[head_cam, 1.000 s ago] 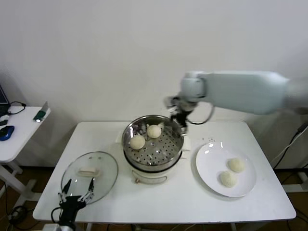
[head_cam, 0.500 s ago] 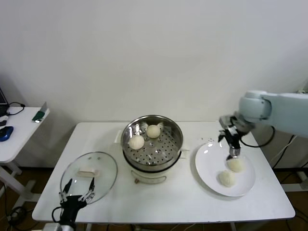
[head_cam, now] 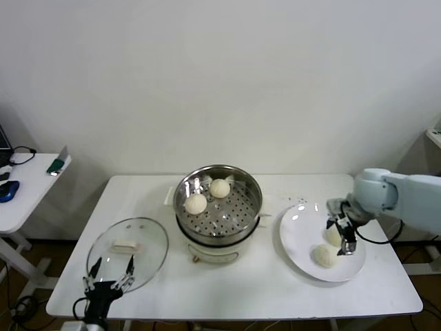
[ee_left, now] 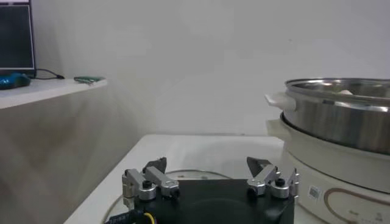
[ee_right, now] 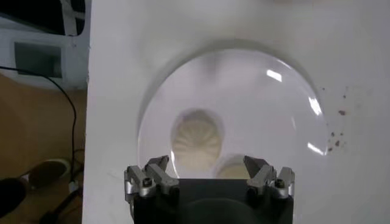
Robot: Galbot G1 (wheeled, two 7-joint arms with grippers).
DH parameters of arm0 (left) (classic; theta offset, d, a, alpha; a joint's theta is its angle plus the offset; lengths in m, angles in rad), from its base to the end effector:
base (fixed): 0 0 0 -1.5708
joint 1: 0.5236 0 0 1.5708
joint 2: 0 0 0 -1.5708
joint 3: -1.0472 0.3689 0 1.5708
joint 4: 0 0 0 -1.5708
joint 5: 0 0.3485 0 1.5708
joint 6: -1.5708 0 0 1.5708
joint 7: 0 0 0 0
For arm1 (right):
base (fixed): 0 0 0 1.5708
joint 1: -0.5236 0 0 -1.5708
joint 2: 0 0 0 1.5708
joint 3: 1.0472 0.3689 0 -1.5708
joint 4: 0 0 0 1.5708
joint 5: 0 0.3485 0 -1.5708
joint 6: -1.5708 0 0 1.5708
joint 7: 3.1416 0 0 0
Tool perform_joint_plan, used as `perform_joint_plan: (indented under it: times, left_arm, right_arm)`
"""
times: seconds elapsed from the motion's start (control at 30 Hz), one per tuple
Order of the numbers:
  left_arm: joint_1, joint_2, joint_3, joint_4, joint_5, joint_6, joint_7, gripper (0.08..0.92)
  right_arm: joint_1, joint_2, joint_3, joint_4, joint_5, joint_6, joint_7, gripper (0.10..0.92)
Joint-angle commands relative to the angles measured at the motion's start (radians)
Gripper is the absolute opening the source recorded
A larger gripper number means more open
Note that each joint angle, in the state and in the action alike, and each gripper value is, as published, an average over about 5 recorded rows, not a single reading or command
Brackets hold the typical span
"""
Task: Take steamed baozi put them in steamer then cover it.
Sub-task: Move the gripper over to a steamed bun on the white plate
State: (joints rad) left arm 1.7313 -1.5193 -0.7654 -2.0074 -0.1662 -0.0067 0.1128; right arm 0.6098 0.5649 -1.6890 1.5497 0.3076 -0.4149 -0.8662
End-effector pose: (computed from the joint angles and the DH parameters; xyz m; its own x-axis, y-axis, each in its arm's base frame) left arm 0.1003 0.0869 -0.3622 -0.9729 -0.0834 0.2155 -0.0843 0.9964 0.0049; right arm 0.4535 -0.1684 -0.1702 -0.0960 0.0300 0.9949 -0.9948 -0.0373 -0.0949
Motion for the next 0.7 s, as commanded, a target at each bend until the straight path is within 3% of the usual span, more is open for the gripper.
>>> perform_joint_plan:
  times: [0.03,0.7]
  left_arm:
    - [0.002,0.002,-0.001,-0.003,0.002,0.001,0.000,0.823]
    - [0.007,0.002,-0.007,-0.002,0.006,0.004,0.001,0.823]
  right_arm:
    - [-0.194,0.000,0.139,-0.070,-0.061,-0.019,0.020,0.823]
    - [-0.297,0.060,0.211,-0.142,-0.085,-0.023,0.019,0.823]
